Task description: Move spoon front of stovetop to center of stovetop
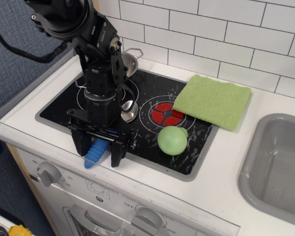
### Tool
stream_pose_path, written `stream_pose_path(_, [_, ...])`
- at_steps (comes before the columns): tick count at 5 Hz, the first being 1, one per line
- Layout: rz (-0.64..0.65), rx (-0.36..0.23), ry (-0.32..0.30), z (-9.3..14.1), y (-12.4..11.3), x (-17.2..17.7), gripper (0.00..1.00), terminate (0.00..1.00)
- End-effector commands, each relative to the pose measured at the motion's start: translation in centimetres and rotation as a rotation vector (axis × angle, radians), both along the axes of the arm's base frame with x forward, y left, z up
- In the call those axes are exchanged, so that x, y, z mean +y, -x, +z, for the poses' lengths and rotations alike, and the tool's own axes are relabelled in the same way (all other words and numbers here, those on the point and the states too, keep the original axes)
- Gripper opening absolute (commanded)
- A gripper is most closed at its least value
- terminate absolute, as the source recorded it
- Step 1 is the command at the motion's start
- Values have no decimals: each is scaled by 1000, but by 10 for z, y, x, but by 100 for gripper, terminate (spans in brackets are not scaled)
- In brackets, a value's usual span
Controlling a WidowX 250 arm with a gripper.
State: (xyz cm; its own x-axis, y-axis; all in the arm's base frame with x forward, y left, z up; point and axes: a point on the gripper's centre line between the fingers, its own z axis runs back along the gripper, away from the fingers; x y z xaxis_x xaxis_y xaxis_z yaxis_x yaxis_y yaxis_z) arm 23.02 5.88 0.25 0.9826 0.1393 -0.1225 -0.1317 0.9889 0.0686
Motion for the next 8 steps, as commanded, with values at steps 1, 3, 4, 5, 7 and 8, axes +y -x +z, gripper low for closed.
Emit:
stream_pose_path(1, [-3, -38, -12, 10, -2, -1, 0, 0])
stream_pose_path(3, [-68, -89, 26, 44, -31, -18, 0, 0])
stream_pose_path(4, [-43, -100, 53, 55, -59, -21, 0, 0])
stream_pose_path(5, [-16, -128, 82, 54, -79, -15, 0, 0])
stream_pose_path(7, [-38, -93, 67, 40, -95, -9, 0, 0])
stream_pose_path(8, [-42, -78, 70, 31, -95, -6, 0, 0])
